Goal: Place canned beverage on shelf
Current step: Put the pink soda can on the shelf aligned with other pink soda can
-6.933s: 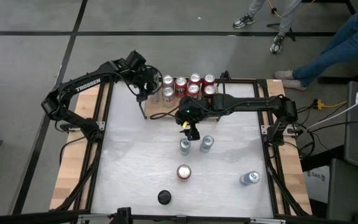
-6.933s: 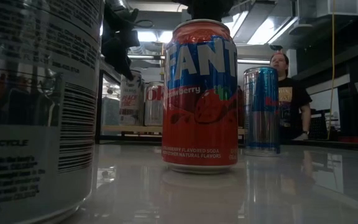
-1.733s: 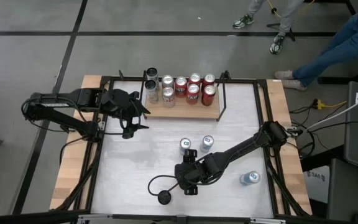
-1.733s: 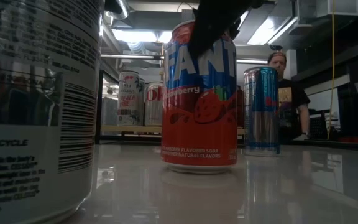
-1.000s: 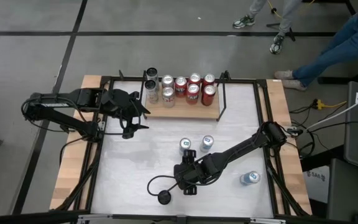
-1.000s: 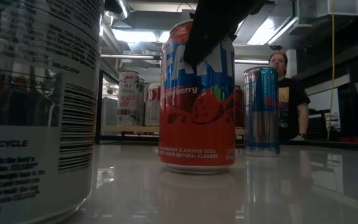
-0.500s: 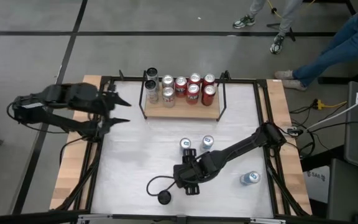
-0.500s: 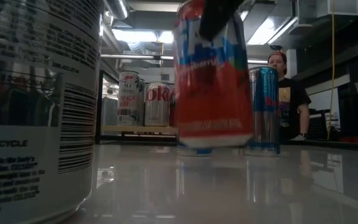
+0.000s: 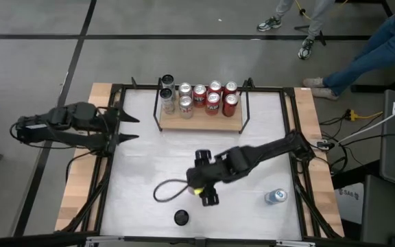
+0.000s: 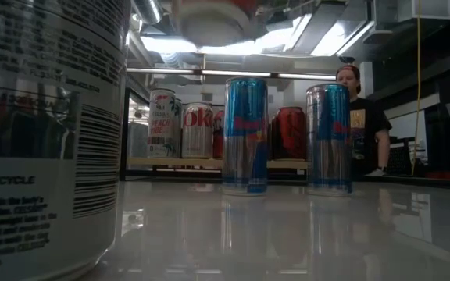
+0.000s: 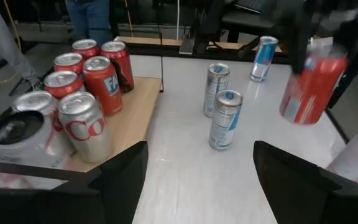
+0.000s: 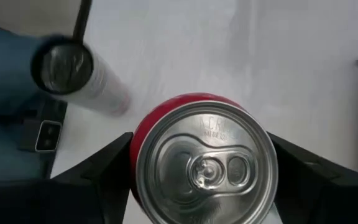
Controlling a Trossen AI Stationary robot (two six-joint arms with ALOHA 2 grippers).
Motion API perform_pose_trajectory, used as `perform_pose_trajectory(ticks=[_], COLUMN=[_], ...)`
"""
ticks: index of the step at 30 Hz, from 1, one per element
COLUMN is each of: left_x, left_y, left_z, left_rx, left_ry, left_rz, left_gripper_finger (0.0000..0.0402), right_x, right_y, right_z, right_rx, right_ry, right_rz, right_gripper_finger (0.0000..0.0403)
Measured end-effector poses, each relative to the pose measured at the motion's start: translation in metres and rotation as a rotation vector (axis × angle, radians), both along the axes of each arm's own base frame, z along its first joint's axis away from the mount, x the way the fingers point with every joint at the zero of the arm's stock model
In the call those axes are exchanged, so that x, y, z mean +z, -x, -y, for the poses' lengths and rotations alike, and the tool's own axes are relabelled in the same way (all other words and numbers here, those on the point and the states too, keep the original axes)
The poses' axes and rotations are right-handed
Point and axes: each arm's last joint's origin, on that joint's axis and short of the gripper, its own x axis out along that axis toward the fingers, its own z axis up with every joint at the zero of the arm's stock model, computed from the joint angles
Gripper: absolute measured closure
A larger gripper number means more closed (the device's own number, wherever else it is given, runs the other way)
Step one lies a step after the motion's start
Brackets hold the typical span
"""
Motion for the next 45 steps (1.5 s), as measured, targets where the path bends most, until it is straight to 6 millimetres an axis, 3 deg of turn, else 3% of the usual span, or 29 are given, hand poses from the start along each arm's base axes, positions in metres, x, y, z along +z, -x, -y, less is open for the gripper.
perform_pose_trajectory(ticks=[6,13,19,24,28,40,45], left_x=[-0.035,-0.061,-0.07,-0.07,-0.07,-0.071,-0.071], left_y=[-0.02,-0.037,-0.04,-0.04,-0.04,-0.04,-0.04], left_z=[0.0,0.0,0.0,0.0,0.0,0.0,0.0], left_rx=[-0.002,-0.005,0.001,0.004,0.01,0.011,0.011], left_ry=[0.001,0.001,0.02,0.027,0.026,0.026,0.026], left_rz=[0.029,0.14,0.153,0.153,0.153,0.151,0.151], left_gripper_finger=[0.0118,0.0118,0.0118,0.0118,0.0118,0.0118,0.0118], right_x=[0.031,0.033,0.033,0.018,-0.002,-0.06,-0.068], right_y=[0.003,0.001,-0.003,-0.004,-0.009,-0.012,-0.009], right_z=[0.039,0.103,0.162,0.203,0.221,0.254,0.266], right_rx=[0.001,-0.049,-0.08,-0.091,-0.069,-0.084,-0.113], right_ry=[0.054,0.154,0.212,0.163,0.17,0.144,0.148], right_rz=[0.074,0.008,-0.004,-0.053,-0.069,-0.113,-0.089], right_gripper_finger=[0.0115,0.0114,0.0114,0.0114,0.0114,0.0119,0.0118])
